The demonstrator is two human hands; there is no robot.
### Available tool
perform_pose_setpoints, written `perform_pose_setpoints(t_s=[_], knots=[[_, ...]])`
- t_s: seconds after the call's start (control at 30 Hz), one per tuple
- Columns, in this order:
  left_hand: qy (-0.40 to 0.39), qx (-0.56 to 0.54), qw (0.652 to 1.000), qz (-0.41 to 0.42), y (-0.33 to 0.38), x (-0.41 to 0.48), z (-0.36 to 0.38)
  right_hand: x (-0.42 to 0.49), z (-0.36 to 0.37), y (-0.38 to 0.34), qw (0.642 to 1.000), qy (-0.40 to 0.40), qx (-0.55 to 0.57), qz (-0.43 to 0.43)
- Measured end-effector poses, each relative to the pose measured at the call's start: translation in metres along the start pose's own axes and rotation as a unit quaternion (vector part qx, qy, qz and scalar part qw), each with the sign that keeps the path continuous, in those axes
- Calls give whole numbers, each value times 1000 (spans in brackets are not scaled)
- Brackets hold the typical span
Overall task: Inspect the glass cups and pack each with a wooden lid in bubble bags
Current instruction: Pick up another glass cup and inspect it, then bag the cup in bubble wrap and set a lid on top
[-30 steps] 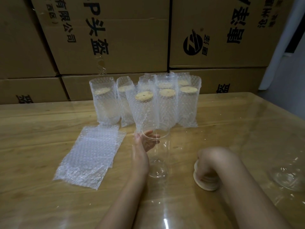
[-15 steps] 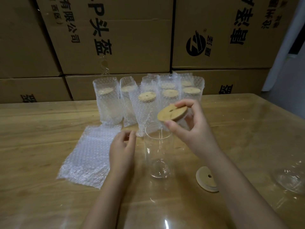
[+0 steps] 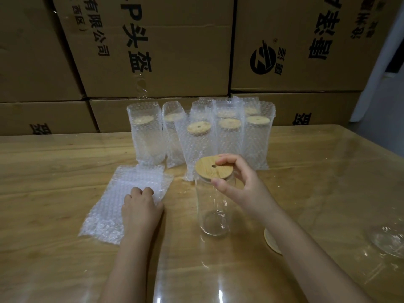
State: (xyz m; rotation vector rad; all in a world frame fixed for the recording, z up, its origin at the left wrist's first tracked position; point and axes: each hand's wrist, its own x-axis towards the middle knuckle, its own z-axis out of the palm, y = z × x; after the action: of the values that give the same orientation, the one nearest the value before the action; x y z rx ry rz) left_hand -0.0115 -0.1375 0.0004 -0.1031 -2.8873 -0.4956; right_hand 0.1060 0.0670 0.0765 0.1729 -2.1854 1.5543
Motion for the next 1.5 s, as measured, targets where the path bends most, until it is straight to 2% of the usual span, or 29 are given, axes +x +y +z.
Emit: perform_pose_setpoints(t_s=[0.3, 0.4, 0.47, 0.6, 0.7, 0.83, 1.0, 1.13, 1.23, 1.33, 1.43, 1.5], knots=[[17, -18, 999, -27, -1, 5, -18, 0, -6, -2, 986, -10, -145, -77], [70, -11, 997, -19, -1, 7, -35, 0, -6, -5, 975, -29, -199, -99], [109, -13, 994, -6, 2, 9, -52, 0, -4, -6, 970, -32, -209, -116], [115, 6, 993, 33, 13, 7, -86, -2, -1, -7, 955, -42, -265, -131], [149, 24, 985, 82, 19, -3, -106, -2, -1, -9, 950, -27, -281, -134], [186, -14, 972, 143, 26, -15, -129, -3, 0, -12, 946, -34, -295, -128], [259, -104, 938, 205, 36, -29, -157, 0, -6, -16, 972, -59, -219, -64], [245, -186, 910, 279, 43, -40, -176, 0, -9, -22, 984, -25, -175, -35], [191, -226, 886, 357, 49, -51, -191, -1, -8, -31, 980, 1, -186, -66], [155, -255, 858, 418, 51, -61, -196, -2, -16, -44, 969, 68, -190, -141], [196, -293, 838, 416, 53, -58, -186, -7, -27, -59, 956, 107, -172, -211], [231, -321, 832, 388, 54, -48, -177, -10, -31, -67, 977, 109, -80, -167]])
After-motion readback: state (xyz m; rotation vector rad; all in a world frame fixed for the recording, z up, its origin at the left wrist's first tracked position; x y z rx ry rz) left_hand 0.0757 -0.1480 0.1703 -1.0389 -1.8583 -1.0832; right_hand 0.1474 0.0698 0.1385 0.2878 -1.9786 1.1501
